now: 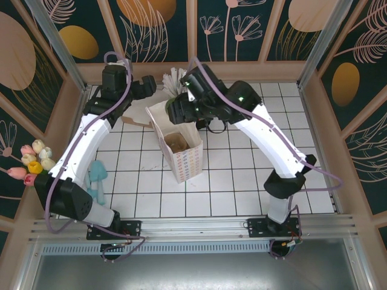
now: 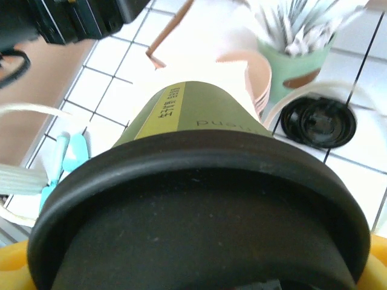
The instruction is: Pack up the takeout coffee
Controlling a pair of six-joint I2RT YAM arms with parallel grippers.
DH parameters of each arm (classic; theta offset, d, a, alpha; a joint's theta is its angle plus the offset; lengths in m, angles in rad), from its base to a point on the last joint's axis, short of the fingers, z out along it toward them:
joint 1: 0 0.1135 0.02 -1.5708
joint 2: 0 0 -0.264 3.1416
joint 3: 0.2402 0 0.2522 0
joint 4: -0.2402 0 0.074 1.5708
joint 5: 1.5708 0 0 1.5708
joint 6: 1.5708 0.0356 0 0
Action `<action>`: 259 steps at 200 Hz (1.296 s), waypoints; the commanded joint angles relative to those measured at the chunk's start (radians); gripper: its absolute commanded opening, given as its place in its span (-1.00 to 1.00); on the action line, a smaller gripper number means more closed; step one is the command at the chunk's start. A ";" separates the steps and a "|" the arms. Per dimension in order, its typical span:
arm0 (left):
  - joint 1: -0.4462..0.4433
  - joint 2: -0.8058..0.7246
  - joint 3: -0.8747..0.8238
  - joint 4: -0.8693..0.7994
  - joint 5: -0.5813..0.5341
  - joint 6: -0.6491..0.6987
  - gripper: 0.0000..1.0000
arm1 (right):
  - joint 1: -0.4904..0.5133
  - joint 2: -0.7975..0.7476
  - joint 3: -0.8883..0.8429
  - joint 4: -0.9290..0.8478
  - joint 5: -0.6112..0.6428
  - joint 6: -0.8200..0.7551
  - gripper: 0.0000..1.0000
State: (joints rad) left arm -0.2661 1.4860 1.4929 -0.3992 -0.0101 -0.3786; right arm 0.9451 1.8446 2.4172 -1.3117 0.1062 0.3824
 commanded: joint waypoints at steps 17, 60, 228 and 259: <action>0.005 0.014 0.029 0.000 0.249 0.256 0.97 | 0.027 0.006 0.013 -0.061 -0.083 0.092 0.25; 0.004 0.101 0.135 -0.150 0.376 0.477 0.97 | 0.053 0.042 0.010 -0.061 -0.068 0.136 0.24; 0.004 0.157 0.153 -0.206 0.403 0.582 0.90 | 0.061 0.037 -0.129 -0.061 -0.072 0.133 0.19; 0.004 0.148 0.150 -0.230 0.467 0.625 0.89 | 0.054 -0.023 -0.168 -0.062 -0.079 0.126 0.19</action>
State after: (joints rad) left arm -0.2653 1.6733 1.6543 -0.6407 0.4145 0.2138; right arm 1.0012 1.9083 2.2784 -1.3540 0.0475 0.5293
